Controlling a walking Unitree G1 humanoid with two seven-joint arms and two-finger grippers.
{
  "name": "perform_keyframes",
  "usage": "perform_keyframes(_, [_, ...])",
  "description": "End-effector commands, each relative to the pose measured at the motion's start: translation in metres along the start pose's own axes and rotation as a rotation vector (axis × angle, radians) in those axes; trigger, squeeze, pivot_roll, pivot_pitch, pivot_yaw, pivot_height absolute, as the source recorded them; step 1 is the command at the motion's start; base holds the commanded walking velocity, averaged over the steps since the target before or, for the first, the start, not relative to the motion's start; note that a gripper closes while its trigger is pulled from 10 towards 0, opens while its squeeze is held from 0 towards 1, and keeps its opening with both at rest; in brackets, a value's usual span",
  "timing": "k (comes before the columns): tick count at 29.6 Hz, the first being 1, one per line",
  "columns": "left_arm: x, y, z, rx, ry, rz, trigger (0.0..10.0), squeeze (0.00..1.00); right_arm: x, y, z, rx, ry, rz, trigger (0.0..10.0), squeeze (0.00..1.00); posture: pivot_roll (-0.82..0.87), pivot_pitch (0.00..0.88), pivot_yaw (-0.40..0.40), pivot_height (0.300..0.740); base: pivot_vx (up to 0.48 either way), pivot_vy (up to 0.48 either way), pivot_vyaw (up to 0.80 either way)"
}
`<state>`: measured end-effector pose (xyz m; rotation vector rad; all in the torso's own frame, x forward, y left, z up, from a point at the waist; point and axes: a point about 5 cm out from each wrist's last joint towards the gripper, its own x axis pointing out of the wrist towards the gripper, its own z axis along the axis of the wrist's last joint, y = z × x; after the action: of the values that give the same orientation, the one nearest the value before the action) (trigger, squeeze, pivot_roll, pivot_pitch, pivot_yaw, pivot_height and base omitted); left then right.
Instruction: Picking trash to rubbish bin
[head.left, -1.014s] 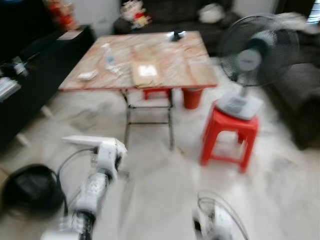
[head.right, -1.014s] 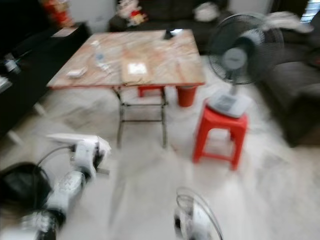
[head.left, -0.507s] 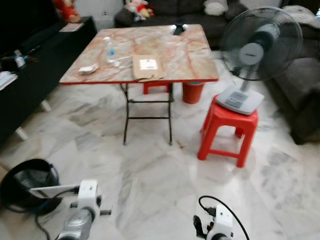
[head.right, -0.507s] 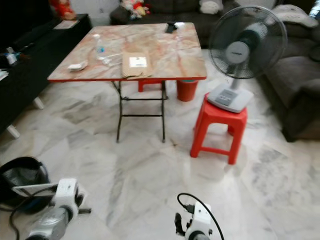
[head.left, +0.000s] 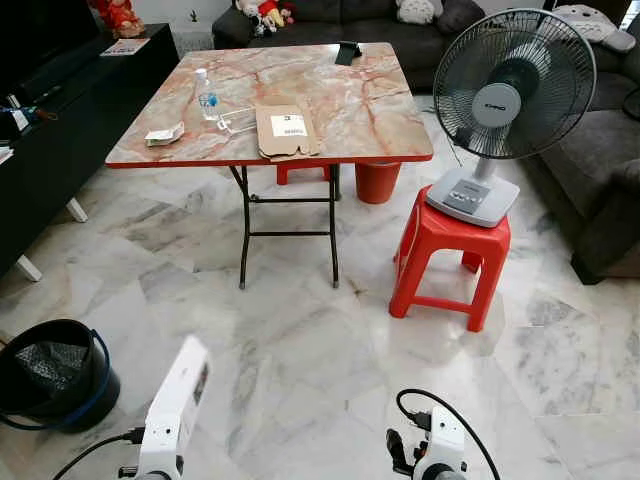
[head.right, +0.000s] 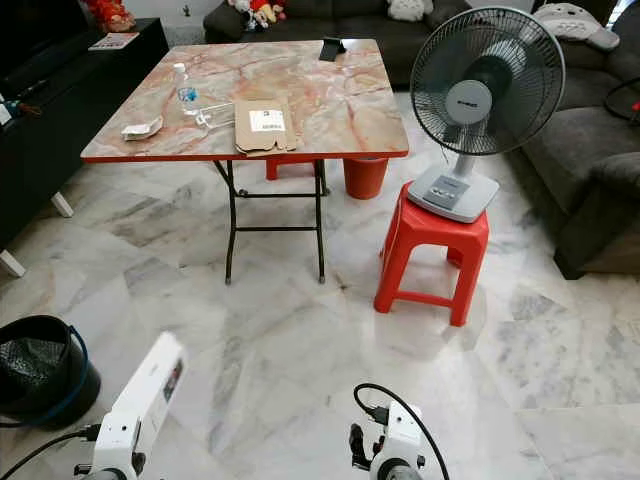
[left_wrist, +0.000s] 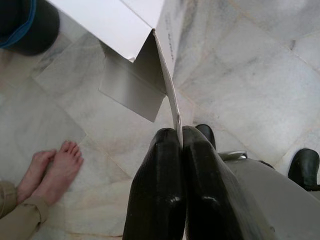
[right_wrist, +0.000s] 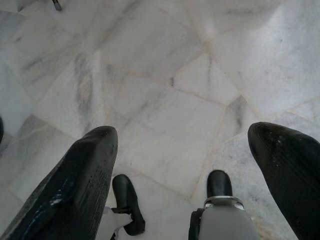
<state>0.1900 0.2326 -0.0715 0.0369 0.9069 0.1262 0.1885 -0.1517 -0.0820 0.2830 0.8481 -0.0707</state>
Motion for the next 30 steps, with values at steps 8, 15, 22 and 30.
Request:
perform_keyframes(8, [-0.0001, 0.0057, 0.0037, 0.0, -0.018, 0.044, 10.0, 0.0, 0.0005, 0.0052, -0.0033, -0.053, 0.03, 0.007, 10.0, 0.0, -0.1, 0.014, 0.039, 0.74, 0.0, 0.0, 0.05])
perform_keyframes(15, [0.0, 0.0079, 0.0066, 0.0, -0.035, 0.072, 10.0, 0.0, -0.0009, 0.0028, -0.0086, -0.063, 0.054, 0.001, 10.0, 0.0, -0.1, 0.007, 0.038, 0.74, 0.0, 0.0, 0.72])
perform_keyframes(22, [-0.0005, 0.009, 0.0042, 0.009, -0.028, 0.085, 10.0, 0.0, -0.0012, -0.001, -0.0078, -0.054, 0.054, -0.015, 10.0, 0.0, -0.1, 0.0, 0.041, 0.74, 0.0, 0.0, 0.11])
perform_keyframes(30, [-0.001, 0.0105, 0.0031, 0.012, -0.028, 0.096, 10.0, 0.0, -0.0008, 0.0007, -0.0071, -0.071, 0.05, -0.012, 10.0, 0.0, -0.1, 0.0, 0.04, 0.74, 0.0, 0.0, 0.67])
